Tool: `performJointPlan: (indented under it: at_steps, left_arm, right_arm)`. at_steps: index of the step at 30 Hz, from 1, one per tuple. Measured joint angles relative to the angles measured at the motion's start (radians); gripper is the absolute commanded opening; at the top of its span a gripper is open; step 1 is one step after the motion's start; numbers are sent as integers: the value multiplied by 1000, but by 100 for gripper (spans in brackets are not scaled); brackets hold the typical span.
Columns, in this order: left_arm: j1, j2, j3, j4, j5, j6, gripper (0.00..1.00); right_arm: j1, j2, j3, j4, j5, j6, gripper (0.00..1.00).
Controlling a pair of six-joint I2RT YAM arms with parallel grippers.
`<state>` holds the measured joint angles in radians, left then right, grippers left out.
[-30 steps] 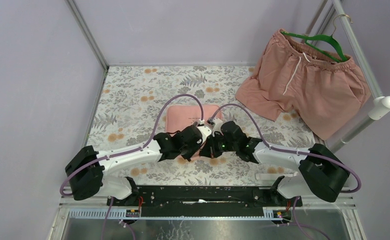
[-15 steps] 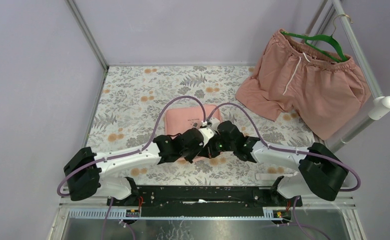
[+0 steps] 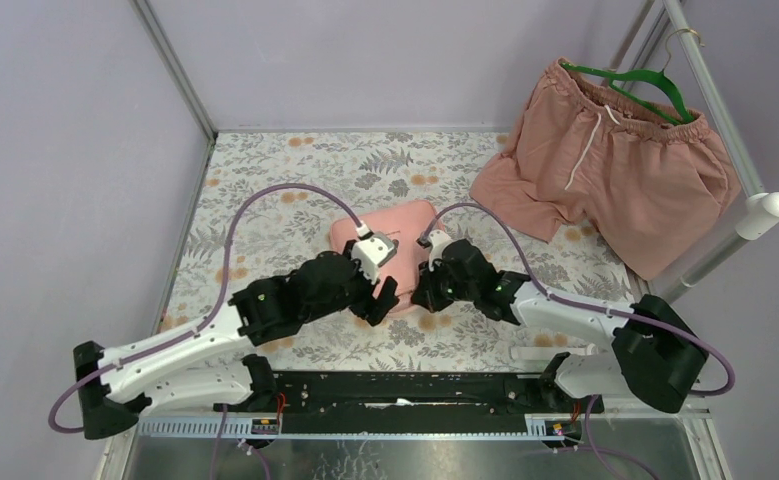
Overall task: Organize the medicine kit
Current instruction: Zip the medicine box at the center of the board.
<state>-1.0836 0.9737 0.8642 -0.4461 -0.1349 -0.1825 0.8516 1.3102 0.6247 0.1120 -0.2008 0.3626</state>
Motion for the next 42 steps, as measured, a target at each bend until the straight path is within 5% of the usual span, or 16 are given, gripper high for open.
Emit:
performJointPlan:
  at_steps: [4, 8, 18, 32, 42]
  left_arm:
    - [62, -74, 0, 13, -28, -13, 84]
    - [283, -61, 0, 63, -24, -22, 87]
    - [686, 305, 68, 277, 192, -24, 90]
    - [759, 624, 120, 416, 480, -61, 92]
    - [773, 464, -41, 432, 513, -133, 91]
  right_arm:
    - [-51, -35, 0, -47, 16, -36, 1]
    - [-113, -71, 0, -89, 32, -79, 2]
    - [-202, -72, 13, -144, 32, -161, 1]
    - [-273, 46, 93, -153, 32, -216, 0]
    - [-298, 175, 214, -154, 15, -385, 2]
